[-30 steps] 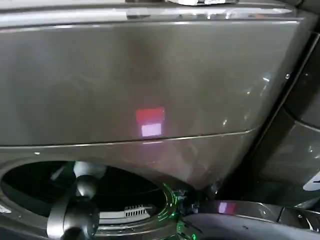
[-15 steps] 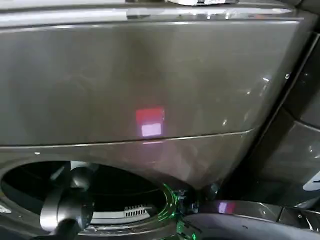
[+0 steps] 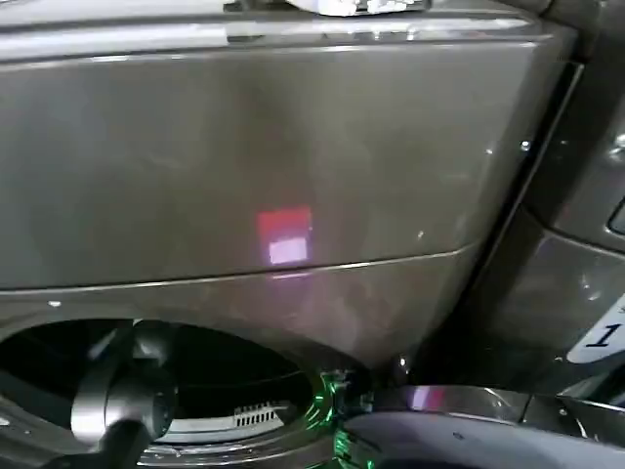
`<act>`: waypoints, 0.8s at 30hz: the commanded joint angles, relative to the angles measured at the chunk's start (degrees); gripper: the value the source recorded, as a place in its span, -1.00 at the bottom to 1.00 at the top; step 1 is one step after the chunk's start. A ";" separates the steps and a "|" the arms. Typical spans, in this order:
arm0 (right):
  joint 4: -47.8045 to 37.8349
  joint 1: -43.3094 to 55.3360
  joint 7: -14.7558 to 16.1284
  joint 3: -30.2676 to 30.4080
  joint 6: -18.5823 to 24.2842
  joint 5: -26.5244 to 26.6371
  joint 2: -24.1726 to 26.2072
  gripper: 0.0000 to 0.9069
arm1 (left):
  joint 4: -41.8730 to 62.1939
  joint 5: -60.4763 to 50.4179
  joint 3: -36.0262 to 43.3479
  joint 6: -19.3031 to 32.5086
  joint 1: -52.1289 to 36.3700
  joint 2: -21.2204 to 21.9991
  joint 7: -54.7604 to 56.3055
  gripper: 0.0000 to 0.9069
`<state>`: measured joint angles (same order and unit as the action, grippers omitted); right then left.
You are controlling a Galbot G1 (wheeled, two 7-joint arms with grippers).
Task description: Grasp the clothes from the dryer.
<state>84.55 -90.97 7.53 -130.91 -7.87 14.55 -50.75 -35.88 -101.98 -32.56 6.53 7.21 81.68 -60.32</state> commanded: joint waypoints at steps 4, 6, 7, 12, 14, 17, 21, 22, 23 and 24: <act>-0.20 0.04 -0.01 0.01 0.06 -0.23 -0.02 1.00 | -4.91 1.55 -0.35 -1.13 0.70 0.09 1.70 -1.00; -0.22 0.17 -0.04 0.13 0.02 -0.25 0.01 1.00 | -5.85 3.14 -0.45 -1.28 1.04 -0.10 4.02 -1.00; -0.24 0.26 -0.07 0.20 0.04 -0.29 0.00 1.00 | -6.50 4.66 -0.36 -1.59 1.28 -0.28 5.66 -1.00; 0.27 0.81 -0.18 0.75 -0.10 -0.38 -0.16 1.00 | -12.69 12.84 0.03 -3.89 3.77 -0.25 11.92 -1.00; 0.31 0.88 -0.42 0.80 -0.05 -0.38 -0.17 1.00 | -14.74 16.38 -0.22 -4.64 4.89 0.00 13.53 -1.00; 0.25 0.67 -0.47 0.75 -0.04 -0.37 -0.29 1.00 | -17.88 22.49 -1.13 -7.15 6.32 0.73 19.03 -1.00; 1.61 0.48 -0.40 0.78 -3.39 -1.92 -0.70 1.00 | -21.51 32.69 -0.79 -14.03 8.47 1.24 26.18 -1.00; 1.88 0.61 -0.33 1.12 -3.16 -1.74 -0.86 1.00 | -21.71 35.36 -0.98 -16.13 8.83 1.94 31.64 -1.00; 1.84 0.74 -0.28 1.42 -2.54 -1.66 -0.92 1.00 | -22.12 40.04 -0.85 -17.66 9.05 2.23 33.82 -1.00; 1.48 0.96 -0.20 1.87 -0.79 -1.49 -0.96 1.00 | -23.58 44.46 -0.86 -20.21 9.79 2.75 35.97 -1.00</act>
<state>85.43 -90.32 7.20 -129.86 -8.76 13.69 -51.51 -52.04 -81.12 -33.44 -2.15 13.83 82.79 -42.73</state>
